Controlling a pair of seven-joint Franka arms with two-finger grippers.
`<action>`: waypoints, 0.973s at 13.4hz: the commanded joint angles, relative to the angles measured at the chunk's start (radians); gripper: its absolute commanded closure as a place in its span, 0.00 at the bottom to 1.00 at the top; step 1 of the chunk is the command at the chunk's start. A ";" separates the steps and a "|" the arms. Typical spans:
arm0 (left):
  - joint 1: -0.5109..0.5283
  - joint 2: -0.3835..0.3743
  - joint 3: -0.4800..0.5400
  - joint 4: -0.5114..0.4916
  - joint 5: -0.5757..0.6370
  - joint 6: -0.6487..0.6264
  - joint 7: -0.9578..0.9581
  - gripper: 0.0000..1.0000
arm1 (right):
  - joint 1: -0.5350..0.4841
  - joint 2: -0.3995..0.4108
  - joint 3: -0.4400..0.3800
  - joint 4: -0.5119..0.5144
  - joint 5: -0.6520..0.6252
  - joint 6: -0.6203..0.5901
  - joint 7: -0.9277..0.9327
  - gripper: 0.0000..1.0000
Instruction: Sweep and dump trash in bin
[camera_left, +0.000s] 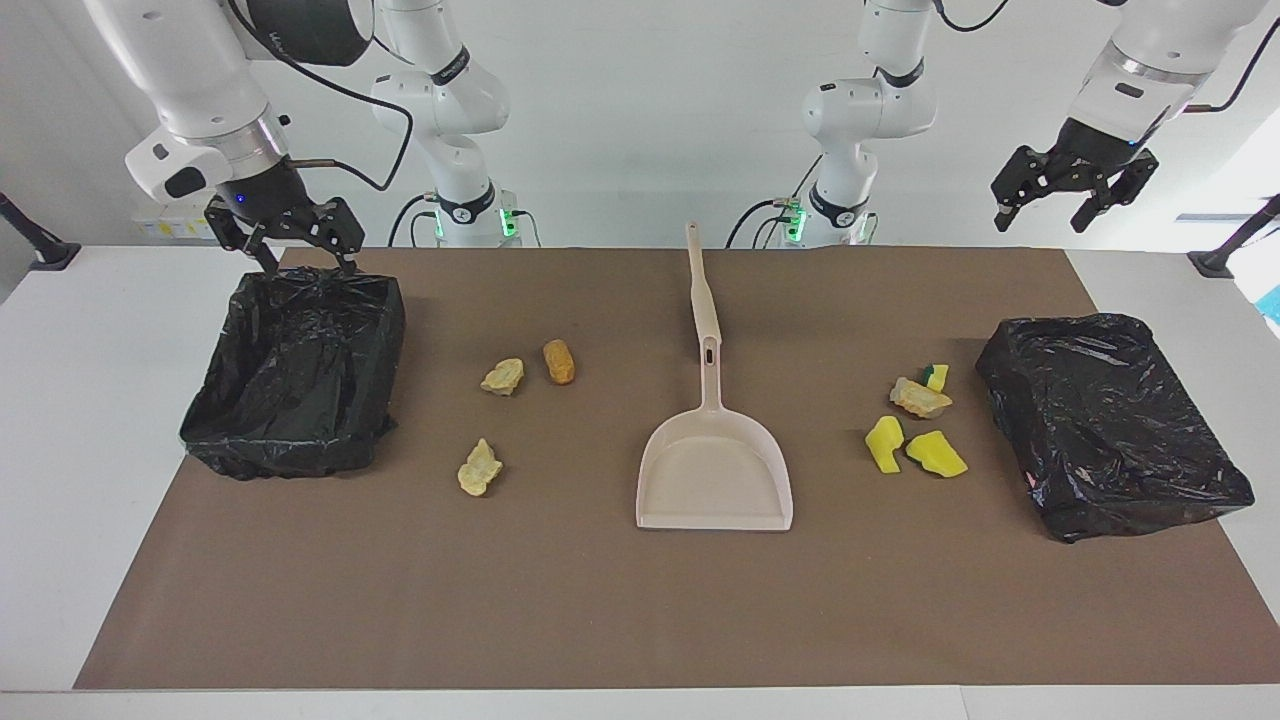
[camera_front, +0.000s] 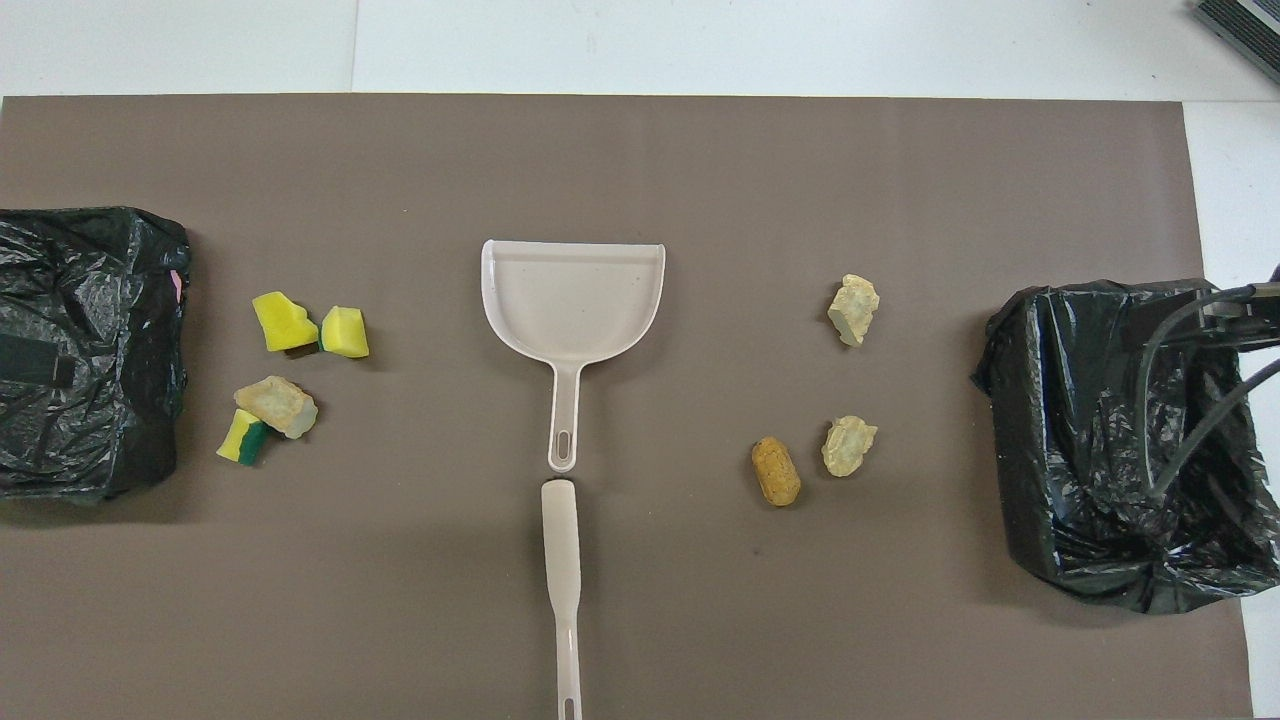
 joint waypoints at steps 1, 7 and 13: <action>0.002 0.006 0.000 0.014 0.001 0.010 -0.010 0.00 | 0.006 -0.015 -0.007 -0.019 0.019 -0.009 0.030 0.00; -0.013 -0.010 -0.002 -0.021 -0.011 0.021 -0.013 0.00 | 0.002 -0.013 -0.007 -0.017 0.019 -0.009 0.019 0.00; -0.137 -0.028 -0.003 -0.099 -0.028 0.062 -0.083 0.00 | 0.003 -0.013 -0.007 -0.017 0.019 -0.009 0.019 0.00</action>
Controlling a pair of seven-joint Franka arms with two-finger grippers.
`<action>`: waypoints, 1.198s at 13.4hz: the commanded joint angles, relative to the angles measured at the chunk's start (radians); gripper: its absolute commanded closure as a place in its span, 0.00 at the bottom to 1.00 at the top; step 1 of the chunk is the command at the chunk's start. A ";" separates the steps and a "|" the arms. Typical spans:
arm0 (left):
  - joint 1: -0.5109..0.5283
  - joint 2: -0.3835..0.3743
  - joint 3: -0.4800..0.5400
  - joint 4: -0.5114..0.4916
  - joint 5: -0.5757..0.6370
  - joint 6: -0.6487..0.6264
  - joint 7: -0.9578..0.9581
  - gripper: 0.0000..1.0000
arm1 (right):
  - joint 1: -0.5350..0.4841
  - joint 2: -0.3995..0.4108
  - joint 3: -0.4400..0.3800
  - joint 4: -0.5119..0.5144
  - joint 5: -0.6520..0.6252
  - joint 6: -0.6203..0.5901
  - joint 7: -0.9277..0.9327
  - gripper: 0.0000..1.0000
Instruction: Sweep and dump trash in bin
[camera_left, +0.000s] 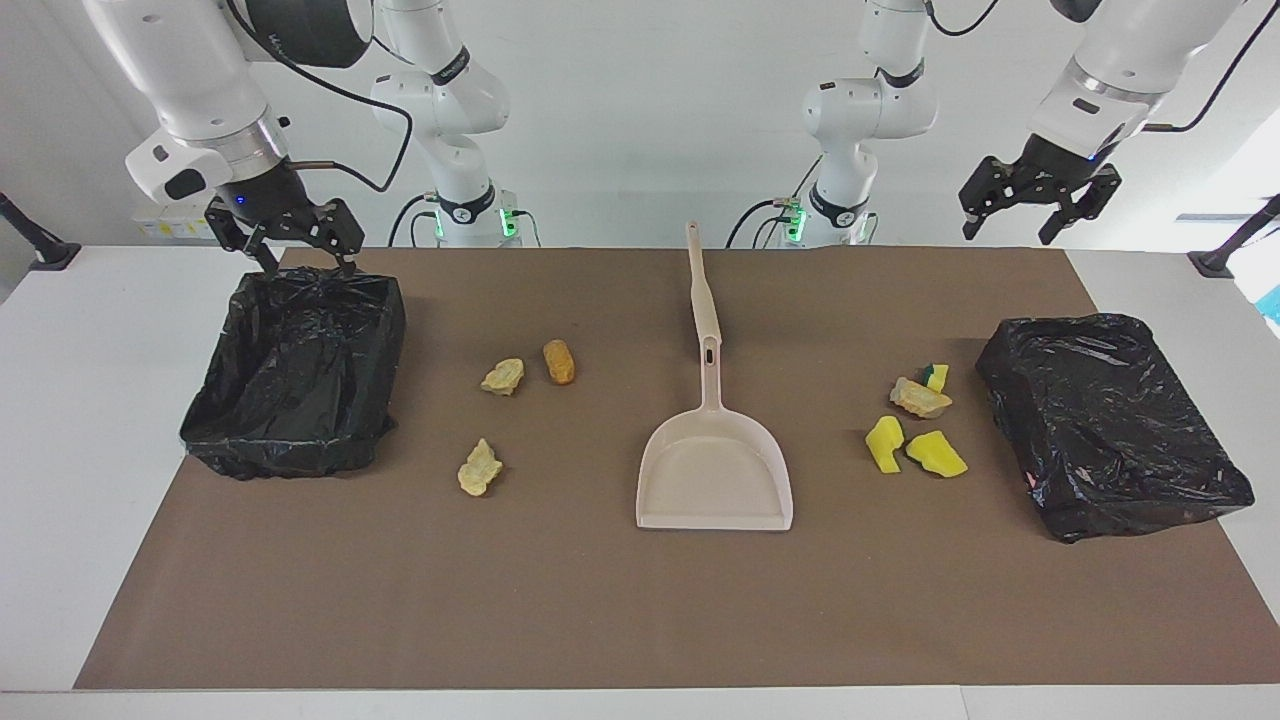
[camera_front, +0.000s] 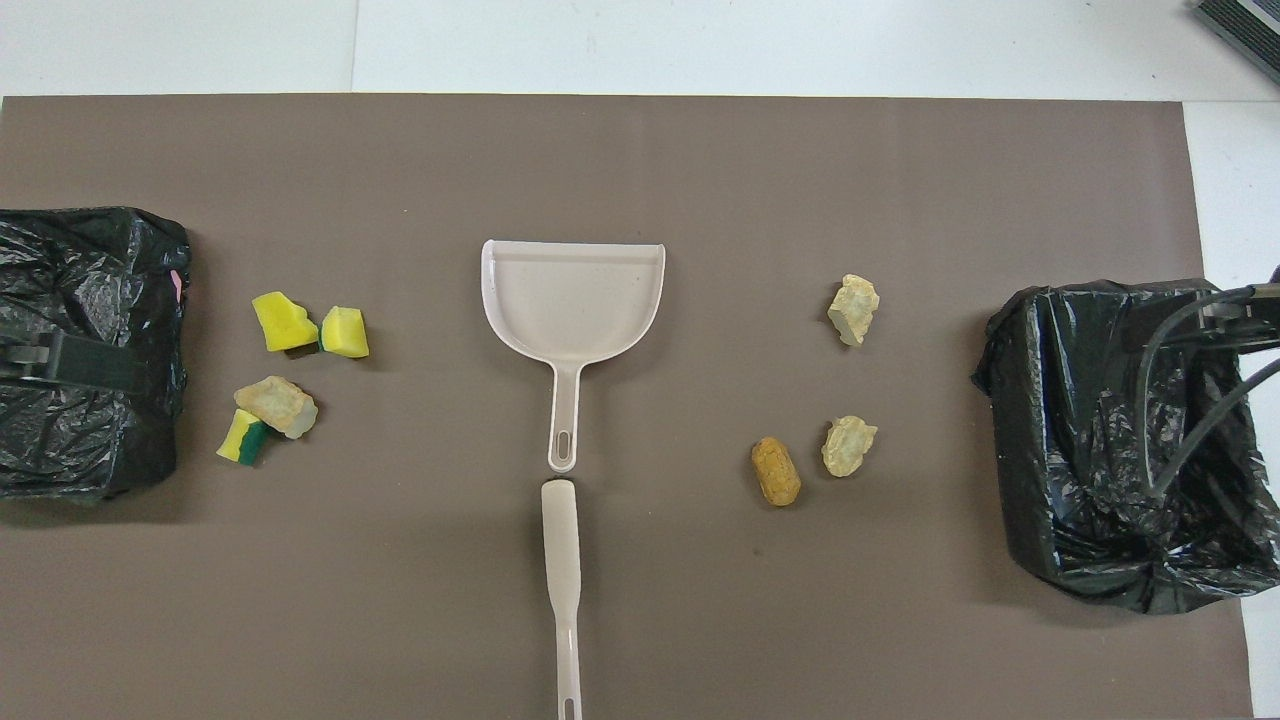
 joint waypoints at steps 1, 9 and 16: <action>-0.071 -0.034 0.012 -0.071 -0.017 0.054 -0.089 0.00 | 0.004 -0.013 -0.005 -0.013 0.019 -0.009 0.017 0.00; -0.321 -0.084 0.012 -0.339 -0.066 0.213 -0.278 0.00 | -0.001 -0.013 -0.005 -0.013 0.018 -0.009 0.017 0.00; -0.538 -0.143 0.012 -0.623 -0.068 0.366 -0.375 0.00 | -0.001 -0.013 -0.005 -0.013 0.019 -0.012 0.017 0.00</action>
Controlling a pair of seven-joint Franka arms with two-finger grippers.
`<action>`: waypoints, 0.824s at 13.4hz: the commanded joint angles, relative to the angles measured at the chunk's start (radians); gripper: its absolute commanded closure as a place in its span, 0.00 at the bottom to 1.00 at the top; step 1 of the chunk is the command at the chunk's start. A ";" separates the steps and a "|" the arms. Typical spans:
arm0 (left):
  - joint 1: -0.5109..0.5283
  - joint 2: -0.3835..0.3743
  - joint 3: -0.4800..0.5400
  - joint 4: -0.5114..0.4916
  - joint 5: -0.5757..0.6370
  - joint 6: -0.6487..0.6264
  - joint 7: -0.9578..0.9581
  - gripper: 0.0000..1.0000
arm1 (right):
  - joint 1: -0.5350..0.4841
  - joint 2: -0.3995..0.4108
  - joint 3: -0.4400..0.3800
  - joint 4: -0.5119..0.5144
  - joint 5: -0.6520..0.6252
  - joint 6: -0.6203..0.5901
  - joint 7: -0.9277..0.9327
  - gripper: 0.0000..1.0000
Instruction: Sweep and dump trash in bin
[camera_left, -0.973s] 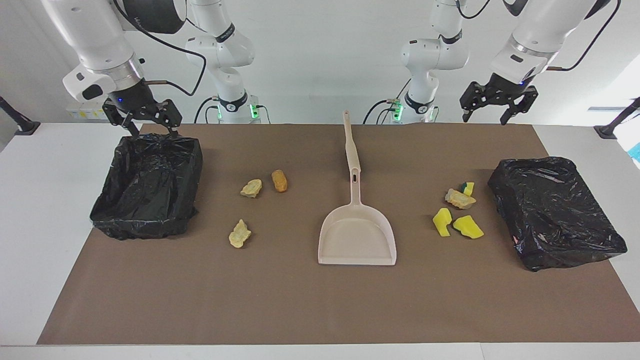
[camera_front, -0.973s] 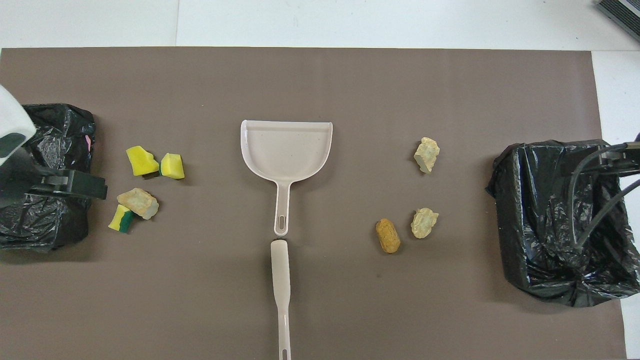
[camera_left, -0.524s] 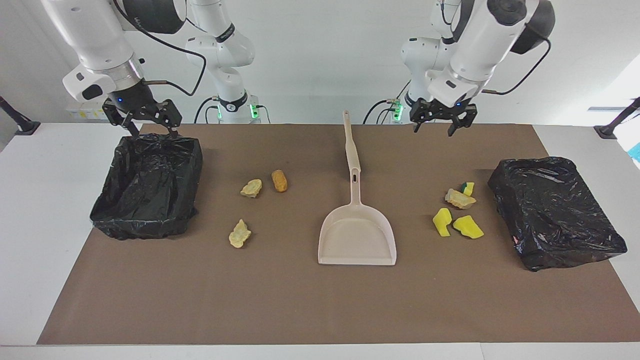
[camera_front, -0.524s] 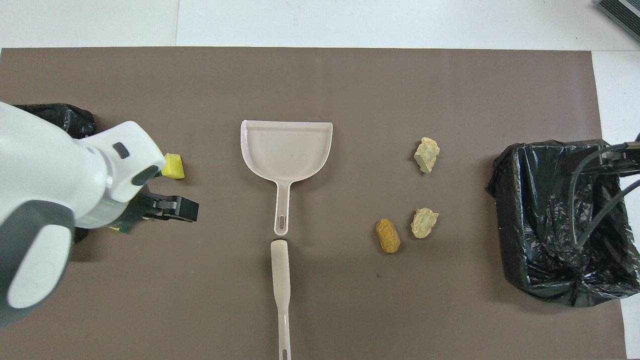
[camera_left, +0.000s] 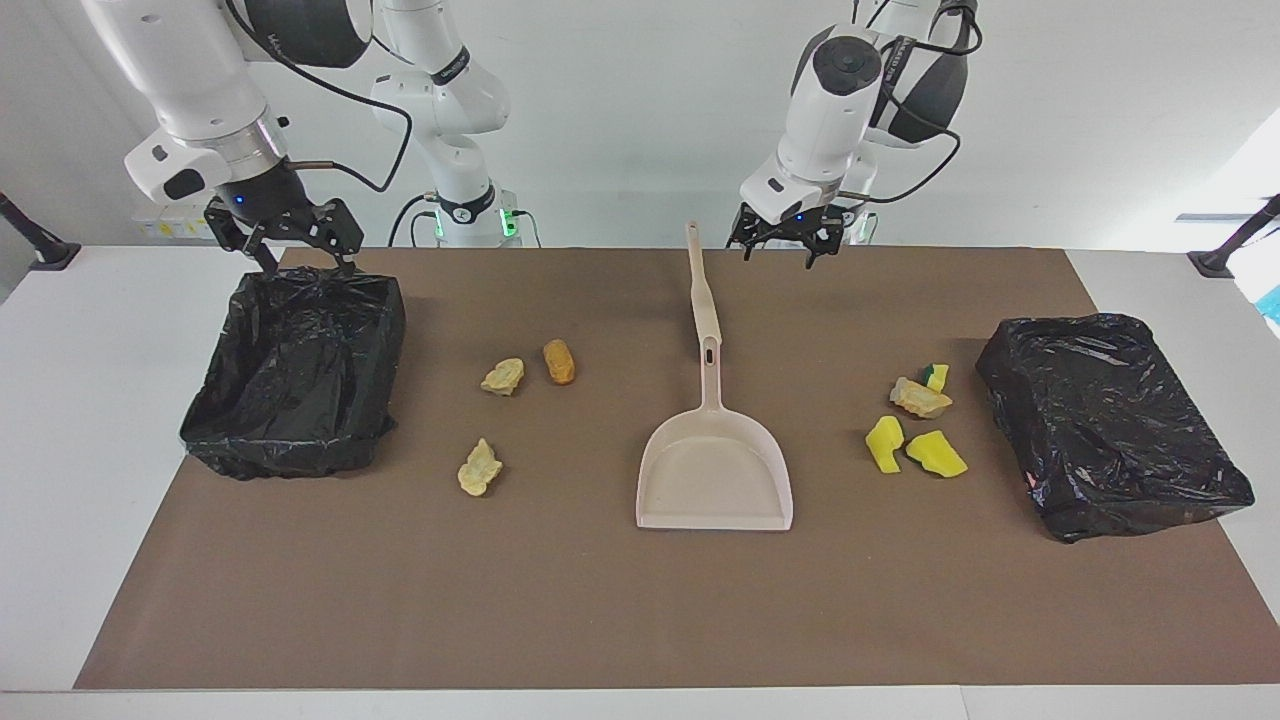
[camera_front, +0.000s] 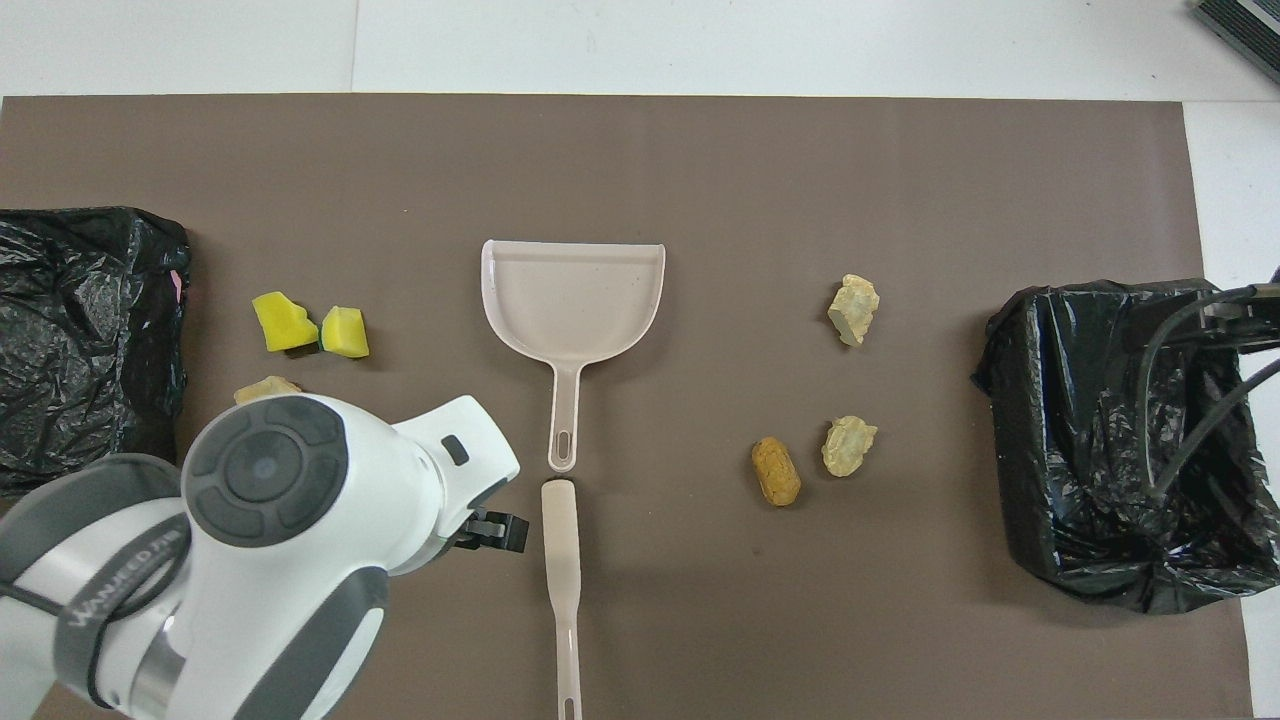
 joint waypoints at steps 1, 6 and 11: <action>-0.100 -0.044 0.021 -0.152 -0.010 0.116 -0.060 0.00 | -0.001 -0.013 -0.004 -0.013 0.019 -0.014 0.017 0.00; -0.275 -0.022 0.019 -0.306 -0.010 0.322 -0.276 0.00 | -0.001 -0.013 -0.004 -0.013 0.019 -0.014 0.015 0.00; -0.346 0.005 0.018 -0.352 -0.015 0.351 -0.395 0.00 | 0.001 -0.013 -0.004 -0.013 0.019 -0.011 0.015 0.00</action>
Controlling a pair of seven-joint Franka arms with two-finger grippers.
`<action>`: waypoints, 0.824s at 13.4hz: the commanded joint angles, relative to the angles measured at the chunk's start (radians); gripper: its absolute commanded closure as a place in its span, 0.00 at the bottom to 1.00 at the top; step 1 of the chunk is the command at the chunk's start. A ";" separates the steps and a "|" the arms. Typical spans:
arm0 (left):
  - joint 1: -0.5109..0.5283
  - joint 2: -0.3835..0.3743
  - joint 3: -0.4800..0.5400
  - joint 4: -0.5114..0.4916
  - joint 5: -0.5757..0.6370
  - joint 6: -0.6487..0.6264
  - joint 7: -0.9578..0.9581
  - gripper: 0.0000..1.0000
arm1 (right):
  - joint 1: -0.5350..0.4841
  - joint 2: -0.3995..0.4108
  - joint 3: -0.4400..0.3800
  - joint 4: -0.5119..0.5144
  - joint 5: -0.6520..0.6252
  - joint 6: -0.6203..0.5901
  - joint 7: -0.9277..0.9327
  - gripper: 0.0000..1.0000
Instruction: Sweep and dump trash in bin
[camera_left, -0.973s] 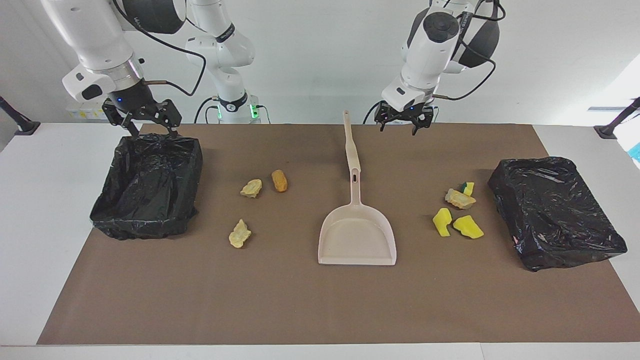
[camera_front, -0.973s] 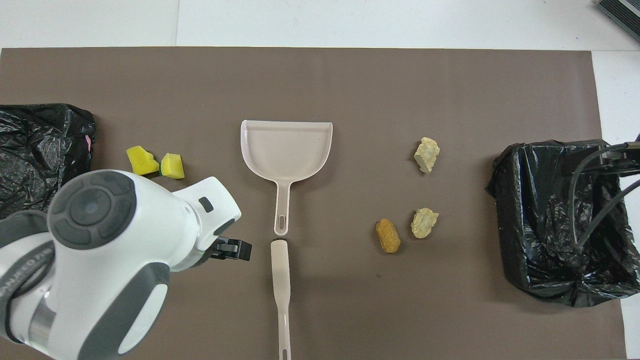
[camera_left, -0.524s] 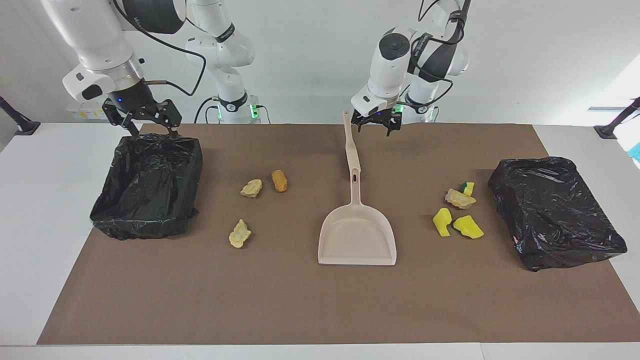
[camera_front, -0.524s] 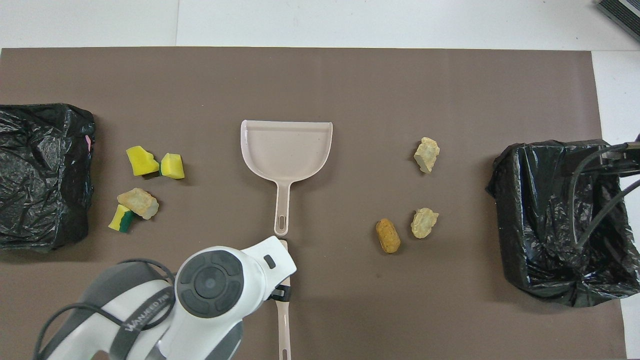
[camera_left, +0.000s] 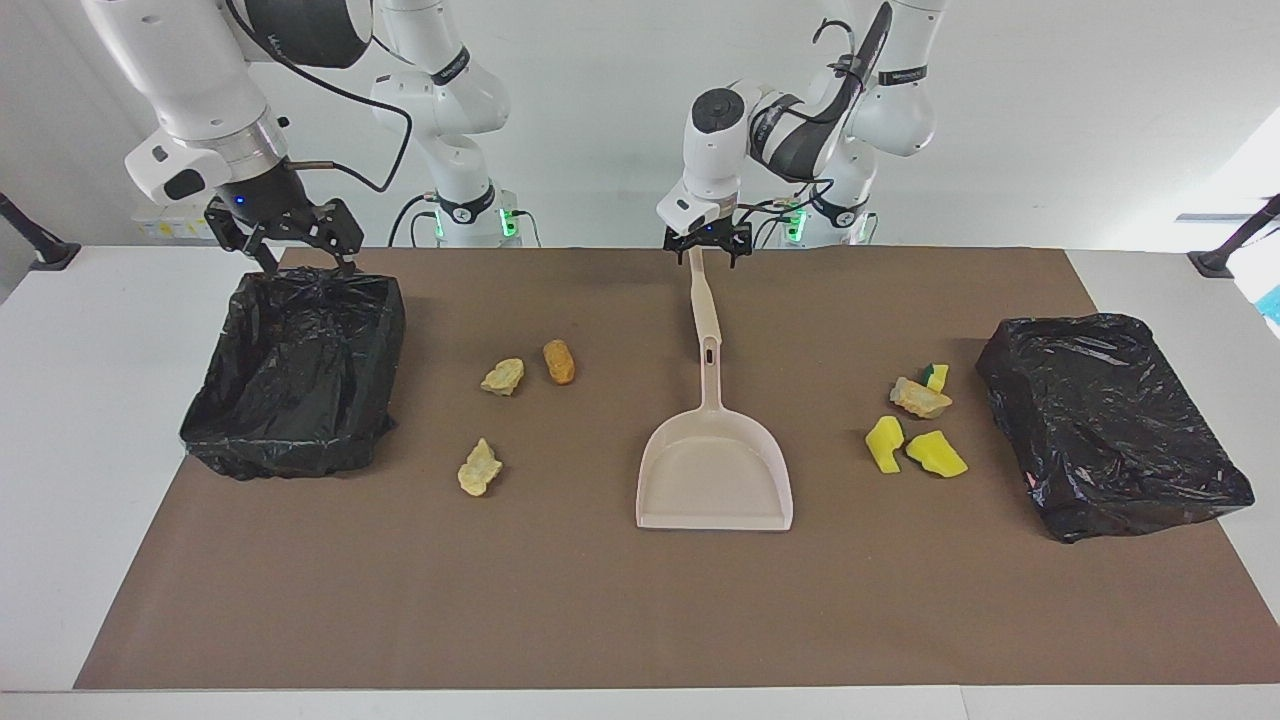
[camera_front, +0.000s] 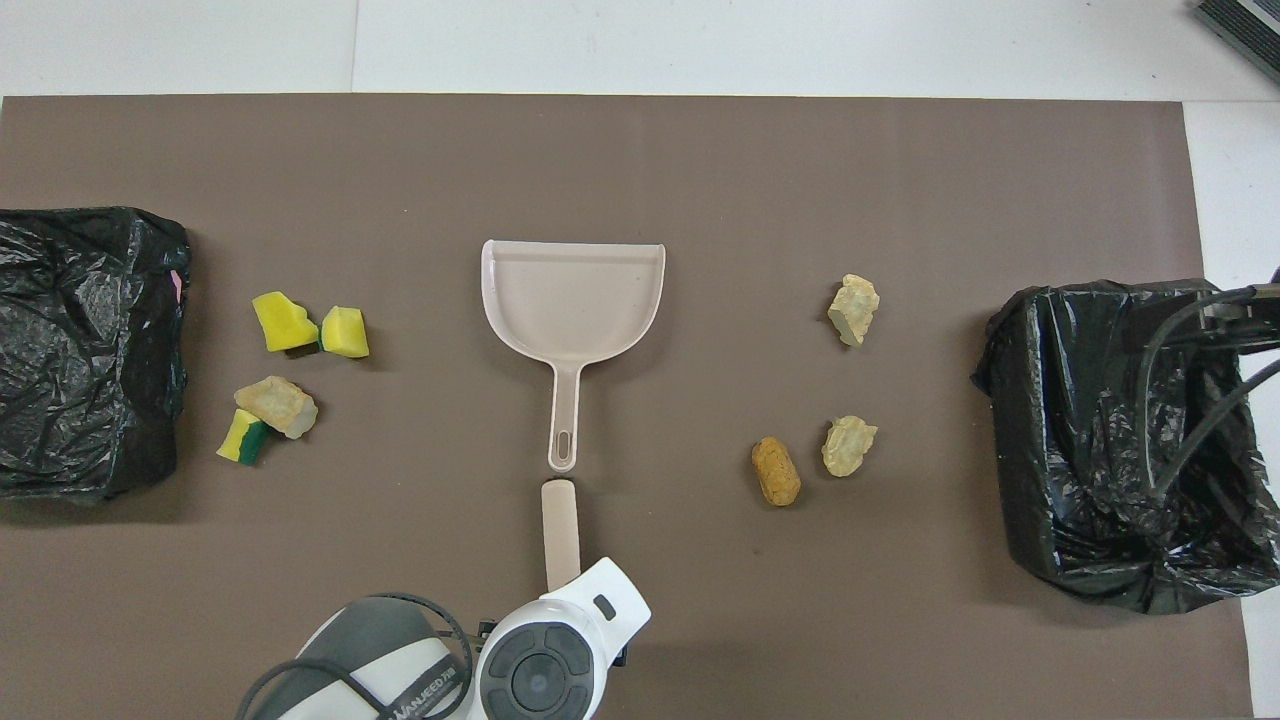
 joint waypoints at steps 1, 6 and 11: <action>-0.044 -0.014 0.020 -0.059 -0.017 0.057 -0.024 0.00 | -0.001 -0.013 -0.004 -0.013 0.019 -0.012 0.015 0.00; -0.052 -0.009 0.020 -0.074 -0.036 0.085 -0.021 0.02 | -0.001 -0.013 -0.004 -0.013 0.019 -0.012 0.017 0.00; -0.057 -0.008 0.018 -0.077 -0.054 0.096 -0.004 1.00 | -0.001 -0.013 -0.004 -0.013 0.018 -0.007 0.018 0.00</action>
